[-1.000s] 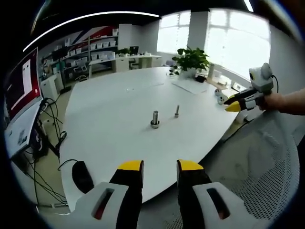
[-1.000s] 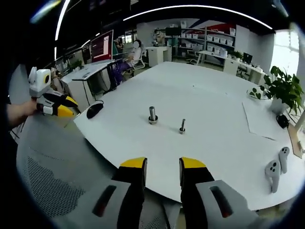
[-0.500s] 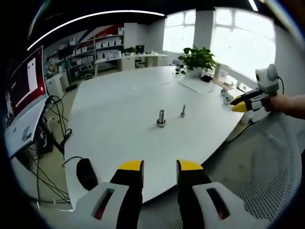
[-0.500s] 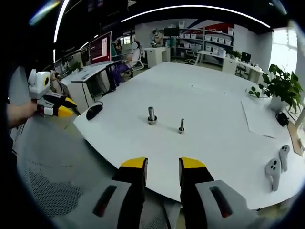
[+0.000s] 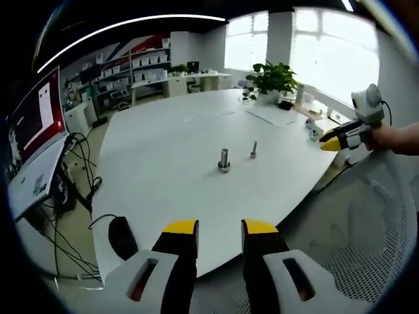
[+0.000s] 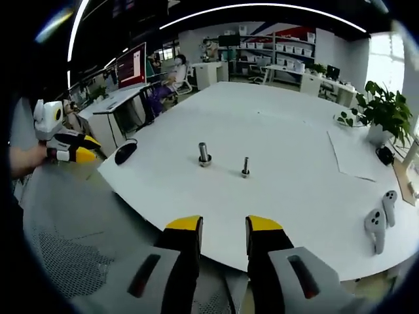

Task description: Place the washer onto the threaded stud by aligning its center hole with the stud, sliding it down to the base, and recovering from edge contact or off-axis alignment until the washer reaches the visible bottom stop.

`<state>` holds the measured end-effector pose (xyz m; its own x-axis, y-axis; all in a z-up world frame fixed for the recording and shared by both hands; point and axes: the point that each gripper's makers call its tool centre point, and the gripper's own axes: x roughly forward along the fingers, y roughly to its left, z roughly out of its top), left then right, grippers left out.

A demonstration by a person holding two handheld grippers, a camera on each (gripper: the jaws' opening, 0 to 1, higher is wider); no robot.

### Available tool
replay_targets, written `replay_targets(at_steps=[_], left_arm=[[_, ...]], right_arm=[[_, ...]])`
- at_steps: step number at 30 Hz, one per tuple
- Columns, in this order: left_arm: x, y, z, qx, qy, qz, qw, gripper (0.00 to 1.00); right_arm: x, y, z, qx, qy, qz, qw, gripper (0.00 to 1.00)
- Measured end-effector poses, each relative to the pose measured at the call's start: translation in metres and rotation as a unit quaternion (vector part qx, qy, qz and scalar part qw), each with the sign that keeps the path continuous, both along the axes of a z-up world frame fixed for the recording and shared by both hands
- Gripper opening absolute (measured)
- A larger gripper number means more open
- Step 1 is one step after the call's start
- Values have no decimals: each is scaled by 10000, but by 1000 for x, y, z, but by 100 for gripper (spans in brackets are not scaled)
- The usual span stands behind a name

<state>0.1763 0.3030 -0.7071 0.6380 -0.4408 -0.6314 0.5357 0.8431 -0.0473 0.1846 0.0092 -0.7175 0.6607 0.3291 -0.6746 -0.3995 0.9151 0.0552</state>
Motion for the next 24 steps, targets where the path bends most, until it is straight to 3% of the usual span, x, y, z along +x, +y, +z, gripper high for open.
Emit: replay_targets(at_steps=[6, 13, 17, 24], left_arm=[[0, 4, 0, -10, 23, 98, 9999, 24], [-1, 7, -6, 53, 134, 175, 9997, 24], [0, 10, -6, 22, 175, 253, 9995, 24], [1, 10, -4, 62, 88, 238, 9997, 24]], right_arm=[[-2, 4, -3, -200, 47, 179, 9996, 29], [-1, -2, -2, -188, 9, 15, 9998, 28], [-4, 5, -3, -414, -27, 289, 9987, 28], [-3, 0, -5, -503, 15, 251, 9984, 28]])
